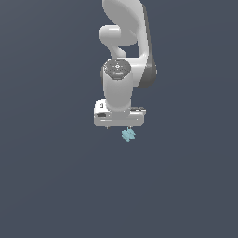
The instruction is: Pick up the object and move it to a goal position.
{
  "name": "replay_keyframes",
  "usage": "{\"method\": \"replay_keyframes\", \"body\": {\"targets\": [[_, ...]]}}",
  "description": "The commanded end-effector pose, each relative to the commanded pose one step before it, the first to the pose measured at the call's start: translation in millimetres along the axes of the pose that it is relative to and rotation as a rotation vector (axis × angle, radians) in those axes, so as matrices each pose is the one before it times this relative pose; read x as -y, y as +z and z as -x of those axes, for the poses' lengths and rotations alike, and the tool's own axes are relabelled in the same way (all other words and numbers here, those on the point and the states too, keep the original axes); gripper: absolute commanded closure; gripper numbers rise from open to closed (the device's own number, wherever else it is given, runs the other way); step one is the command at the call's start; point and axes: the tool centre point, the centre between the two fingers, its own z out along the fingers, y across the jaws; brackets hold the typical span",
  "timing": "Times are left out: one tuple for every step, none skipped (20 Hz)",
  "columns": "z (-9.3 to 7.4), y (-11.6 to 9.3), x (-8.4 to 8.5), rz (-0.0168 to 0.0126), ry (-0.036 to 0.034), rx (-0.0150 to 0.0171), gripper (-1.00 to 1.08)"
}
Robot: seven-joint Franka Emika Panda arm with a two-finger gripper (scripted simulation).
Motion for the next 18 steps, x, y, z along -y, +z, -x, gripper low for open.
{"method": "replay_keyframes", "body": {"targets": [[0.0,0.0,-0.01,0.0,0.0,0.0,-0.92],[0.0,0.0,0.0,0.0,0.0,0.0,-0.92],[0.0,0.0,0.0,0.0,0.0,0.0,-0.92],[0.0,0.0,0.0,0.0,0.0,0.0,-0.92],[0.0,0.0,0.0,0.0,0.0,0.0,-0.92],[0.0,0.0,0.0,0.0,0.0,0.0,-0.92],[0.0,0.0,0.0,0.0,0.0,0.0,-0.92],[0.0,0.0,0.0,0.0,0.0,0.0,-0.92],[0.0,0.0,0.0,0.0,0.0,0.0,-0.92],[0.0,0.0,0.0,0.0,0.0,0.0,-0.92],[0.0,0.0,0.0,0.0,0.0,0.0,-0.92],[0.09,0.16,0.2,0.00004,-0.0008,0.00055,-0.92],[0.3,0.39,0.43,0.00006,-0.00209,0.00151,-0.92],[0.49,0.66,0.73,0.00009,-0.0035,0.00252,-0.92],[0.67,0.94,1.05,0.00013,-0.00496,0.00354,-0.92],[0.85,1.17,1.31,0.00015,-0.00633,0.00448,-0.92],[0.95,1.32,1.5,0.00016,-0.00727,0.00508,-0.92],[0.78,1.07,1.23,0.00012,-0.00608,0.00417,-0.92]]}}
